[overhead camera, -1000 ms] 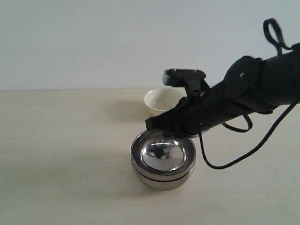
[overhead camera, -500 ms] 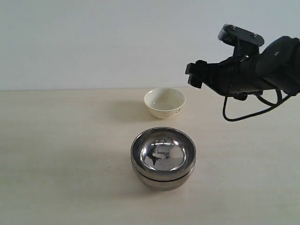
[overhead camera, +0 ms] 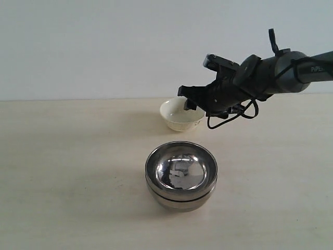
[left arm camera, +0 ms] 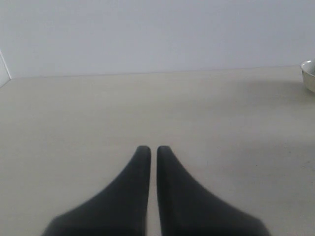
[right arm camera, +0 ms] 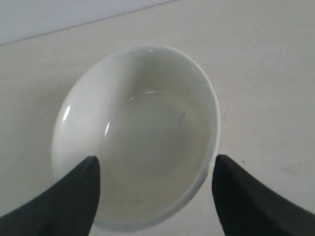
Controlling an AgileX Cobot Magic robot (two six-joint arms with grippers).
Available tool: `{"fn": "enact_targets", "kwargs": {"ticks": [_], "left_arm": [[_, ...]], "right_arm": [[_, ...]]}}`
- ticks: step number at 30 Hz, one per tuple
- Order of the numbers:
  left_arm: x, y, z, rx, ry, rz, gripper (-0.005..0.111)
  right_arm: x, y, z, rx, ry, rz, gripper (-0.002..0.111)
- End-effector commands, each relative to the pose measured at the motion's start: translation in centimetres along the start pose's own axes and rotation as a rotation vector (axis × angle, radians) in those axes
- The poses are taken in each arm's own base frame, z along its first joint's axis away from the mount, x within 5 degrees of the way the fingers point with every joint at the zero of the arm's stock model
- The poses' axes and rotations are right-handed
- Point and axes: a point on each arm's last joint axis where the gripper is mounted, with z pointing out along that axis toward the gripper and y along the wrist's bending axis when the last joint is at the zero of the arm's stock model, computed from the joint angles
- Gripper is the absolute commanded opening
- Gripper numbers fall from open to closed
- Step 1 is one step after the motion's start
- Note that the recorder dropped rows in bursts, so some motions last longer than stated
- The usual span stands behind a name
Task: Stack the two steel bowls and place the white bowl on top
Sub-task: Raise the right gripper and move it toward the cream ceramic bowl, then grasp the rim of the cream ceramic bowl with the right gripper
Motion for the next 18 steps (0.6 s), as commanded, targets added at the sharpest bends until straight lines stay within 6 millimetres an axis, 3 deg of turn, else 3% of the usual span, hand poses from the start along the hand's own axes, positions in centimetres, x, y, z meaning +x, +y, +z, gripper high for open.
{"fn": "enact_targets", "kwargs": {"ticks": [1, 12, 16, 18], "left_arm": [[0.1, 0.0, 0.0, -0.002, 0.000, -0.012, 0.004], [0.1, 0.0, 0.0, -0.002, 0.000, -0.012, 0.004], [0.1, 0.0, 0.0, -0.002, 0.000, -0.012, 0.004], [0.1, 0.0, 0.0, -0.002, 0.000, -0.012, 0.004]], "right_arm": [[-0.8, -0.4, 0.4, 0.012, -0.044, -0.013, 0.058], [0.9, -2.1, 3.2, 0.049, -0.019, -0.002, 0.058], [1.0, -2.2, 3.3, 0.051, -0.017, 0.001, 0.058], [0.8, -2.1, 3.3, 0.047, -0.019, 0.000, 0.051]]}}
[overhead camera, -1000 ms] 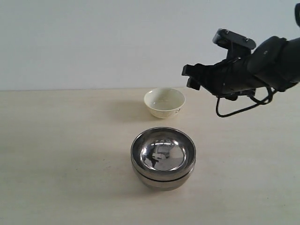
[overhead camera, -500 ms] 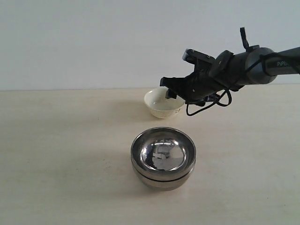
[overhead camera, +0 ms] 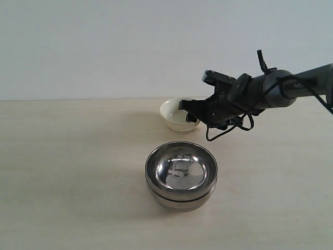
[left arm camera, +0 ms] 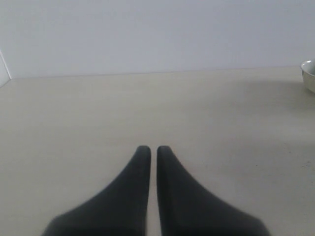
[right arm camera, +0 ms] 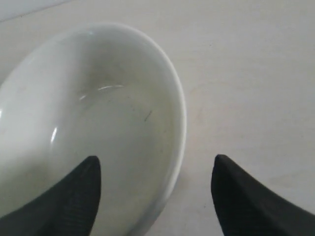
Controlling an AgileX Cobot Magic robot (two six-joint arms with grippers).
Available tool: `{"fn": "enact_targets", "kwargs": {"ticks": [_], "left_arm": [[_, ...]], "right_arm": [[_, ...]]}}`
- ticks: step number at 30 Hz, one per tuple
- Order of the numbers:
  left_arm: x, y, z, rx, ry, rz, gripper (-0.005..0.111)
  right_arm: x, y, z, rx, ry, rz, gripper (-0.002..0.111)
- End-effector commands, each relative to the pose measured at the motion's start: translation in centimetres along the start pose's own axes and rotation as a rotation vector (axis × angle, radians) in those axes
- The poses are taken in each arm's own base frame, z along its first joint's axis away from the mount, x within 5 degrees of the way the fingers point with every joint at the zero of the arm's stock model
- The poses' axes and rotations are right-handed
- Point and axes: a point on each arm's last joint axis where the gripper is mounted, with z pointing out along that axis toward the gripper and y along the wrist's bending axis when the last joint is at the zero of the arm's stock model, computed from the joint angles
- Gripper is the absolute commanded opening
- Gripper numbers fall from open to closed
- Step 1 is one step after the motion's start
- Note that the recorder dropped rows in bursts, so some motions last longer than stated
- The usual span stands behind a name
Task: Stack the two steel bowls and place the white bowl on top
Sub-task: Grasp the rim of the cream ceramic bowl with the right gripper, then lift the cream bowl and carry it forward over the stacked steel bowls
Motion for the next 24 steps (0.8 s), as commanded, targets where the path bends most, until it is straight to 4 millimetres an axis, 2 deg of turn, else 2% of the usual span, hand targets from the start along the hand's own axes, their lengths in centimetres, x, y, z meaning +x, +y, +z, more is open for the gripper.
{"fn": "enact_targets", "kwargs": {"ticks": [1, 4, 6, 10, 14, 20, 24], "left_arm": [[0.1, 0.0, 0.0, -0.002, 0.000, -0.012, 0.004], [0.1, 0.0, 0.0, -0.002, 0.000, -0.012, 0.004], [0.1, 0.0, 0.0, -0.002, 0.000, -0.012, 0.004], [0.1, 0.0, 0.0, -0.002, 0.000, -0.012, 0.004], [0.1, 0.0, 0.0, -0.002, 0.000, -0.012, 0.004], [0.1, 0.0, 0.0, -0.002, 0.000, -0.012, 0.004], [0.1, 0.0, 0.0, -0.002, 0.000, -0.012, 0.004]], "right_arm": [[-0.8, -0.2, -0.3, 0.002, -0.027, 0.001, 0.044], [-0.8, -0.2, -0.3, 0.002, -0.027, -0.007, 0.014], [-0.9, -0.2, -0.3, 0.003, -0.030, -0.015, 0.000], [-0.8, -0.2, -0.3, 0.000, -0.019, -0.017, 0.000], [-1.7, 0.6, -1.5, -0.018, -0.034, -0.020, 0.000], [-4.7, 3.0, -6.2, -0.079, -0.097, -0.074, 0.000], [-6.5, 5.0, -10.5, -0.135, -0.120, -0.142, 0.000]]}}
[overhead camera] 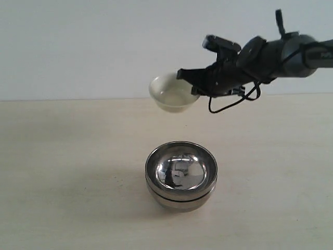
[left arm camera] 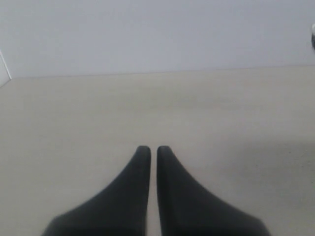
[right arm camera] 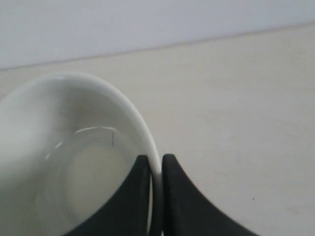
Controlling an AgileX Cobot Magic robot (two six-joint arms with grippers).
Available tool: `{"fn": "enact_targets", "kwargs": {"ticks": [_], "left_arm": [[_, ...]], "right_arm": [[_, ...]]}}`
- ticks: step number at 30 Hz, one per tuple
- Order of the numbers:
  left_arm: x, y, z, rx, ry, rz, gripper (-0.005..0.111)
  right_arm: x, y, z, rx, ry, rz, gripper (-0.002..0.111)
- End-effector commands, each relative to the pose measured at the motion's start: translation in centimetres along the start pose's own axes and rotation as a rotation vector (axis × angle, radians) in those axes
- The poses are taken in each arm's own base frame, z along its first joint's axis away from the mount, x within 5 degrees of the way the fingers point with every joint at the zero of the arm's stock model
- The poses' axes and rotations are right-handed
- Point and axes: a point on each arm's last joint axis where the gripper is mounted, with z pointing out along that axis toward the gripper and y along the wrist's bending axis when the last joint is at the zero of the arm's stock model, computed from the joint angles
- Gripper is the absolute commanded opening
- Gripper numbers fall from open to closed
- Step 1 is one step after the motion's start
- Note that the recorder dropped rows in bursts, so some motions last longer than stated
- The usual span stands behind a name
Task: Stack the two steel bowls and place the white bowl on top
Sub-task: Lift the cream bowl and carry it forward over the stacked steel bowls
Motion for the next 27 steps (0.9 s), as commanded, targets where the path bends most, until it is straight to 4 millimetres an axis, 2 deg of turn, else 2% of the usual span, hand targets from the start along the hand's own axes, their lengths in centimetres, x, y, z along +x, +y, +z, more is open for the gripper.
{"fn": "enact_targets", "kwargs": {"ticks": [1, 5, 8, 11, 14, 21, 27], "left_arm": [[0.1, 0.0, 0.0, -0.002, 0.000, -0.012, 0.004], [0.1, 0.0, 0.0, -0.002, 0.000, -0.012, 0.004], [0.1, 0.0, 0.0, -0.002, 0.000, -0.012, 0.004], [0.1, 0.0, 0.0, -0.002, 0.000, -0.012, 0.004], [0.1, 0.0, 0.0, -0.002, 0.000, -0.012, 0.004], [0.1, 0.0, 0.0, -0.002, 0.000, -0.012, 0.004], [0.1, 0.0, 0.0, -0.002, 0.000, -0.012, 0.004]], "right_arm": [[-3.0, 2.5, -5.0, -0.067, -0.038, -0.084, 0.000], [-4.5, 4.7, -9.7, -0.130, -0.027, -0.145, 0.000], [-4.9, 5.9, -12.9, -0.162, 0.007, -0.196, 0.000], [-4.2, 6.4, -15.2, -0.182, 0.054, -0.201, 0.000], [-2.8, 6.4, -16.9, -0.181, 0.088, -0.194, 0.000], [2.1, 5.0, -18.8, -0.157, 0.194, -0.196, 0.000], [6.2, 3.8, -16.7, -0.115, 0.269, -0.182, 0.000]]}}
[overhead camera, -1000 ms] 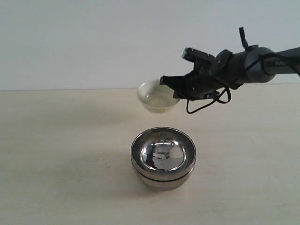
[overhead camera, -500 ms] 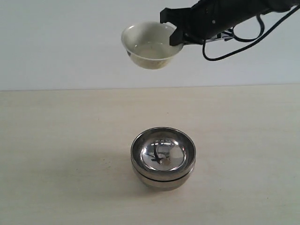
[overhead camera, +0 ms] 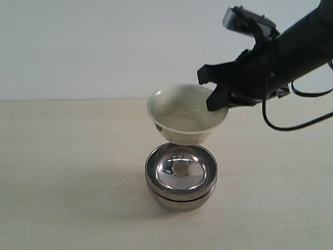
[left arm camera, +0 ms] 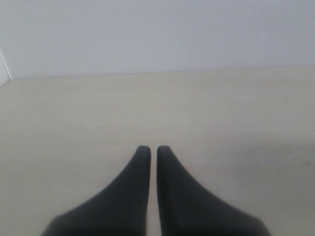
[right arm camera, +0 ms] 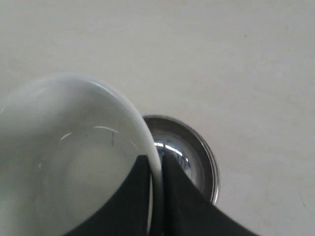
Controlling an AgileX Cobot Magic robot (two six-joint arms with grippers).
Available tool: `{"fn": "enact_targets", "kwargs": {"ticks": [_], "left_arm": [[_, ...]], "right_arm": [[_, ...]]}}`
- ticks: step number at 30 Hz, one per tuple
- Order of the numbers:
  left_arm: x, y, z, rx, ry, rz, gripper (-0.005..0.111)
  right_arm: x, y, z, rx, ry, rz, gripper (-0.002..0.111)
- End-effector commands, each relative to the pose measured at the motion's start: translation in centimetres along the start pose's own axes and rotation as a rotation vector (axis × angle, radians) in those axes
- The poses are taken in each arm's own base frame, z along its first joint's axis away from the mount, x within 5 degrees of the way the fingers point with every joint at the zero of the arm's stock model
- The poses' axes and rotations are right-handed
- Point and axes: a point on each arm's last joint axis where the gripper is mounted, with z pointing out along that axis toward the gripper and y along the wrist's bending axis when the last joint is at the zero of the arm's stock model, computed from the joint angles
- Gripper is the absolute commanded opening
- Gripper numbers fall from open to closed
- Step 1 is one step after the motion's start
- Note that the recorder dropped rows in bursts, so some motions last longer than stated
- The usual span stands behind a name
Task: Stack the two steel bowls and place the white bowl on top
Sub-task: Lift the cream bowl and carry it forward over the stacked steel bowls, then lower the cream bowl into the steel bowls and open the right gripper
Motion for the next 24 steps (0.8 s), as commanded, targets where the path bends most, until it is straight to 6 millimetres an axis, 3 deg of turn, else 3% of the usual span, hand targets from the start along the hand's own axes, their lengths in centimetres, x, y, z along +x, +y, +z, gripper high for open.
{"fn": "enact_targets", "kwargs": {"ticks": [1, 13, 24], "left_arm": [[0.1, 0.0, 0.0, -0.002, 0.000, -0.012, 0.004], [0.1, 0.0, 0.0, -0.002, 0.000, -0.012, 0.004], [0.1, 0.0, 0.0, -0.002, 0.000, -0.012, 0.004]], "right_arm": [[2.0, -0.3, 2.1, 0.033, 0.007, -0.001, 0.000], [4.4, -1.7, 8.0, 0.093, 0.073, 0.008, 0.000], [4.3, -2.1, 8.6, 0.112, 0.050, 0.007, 0.000]]}}
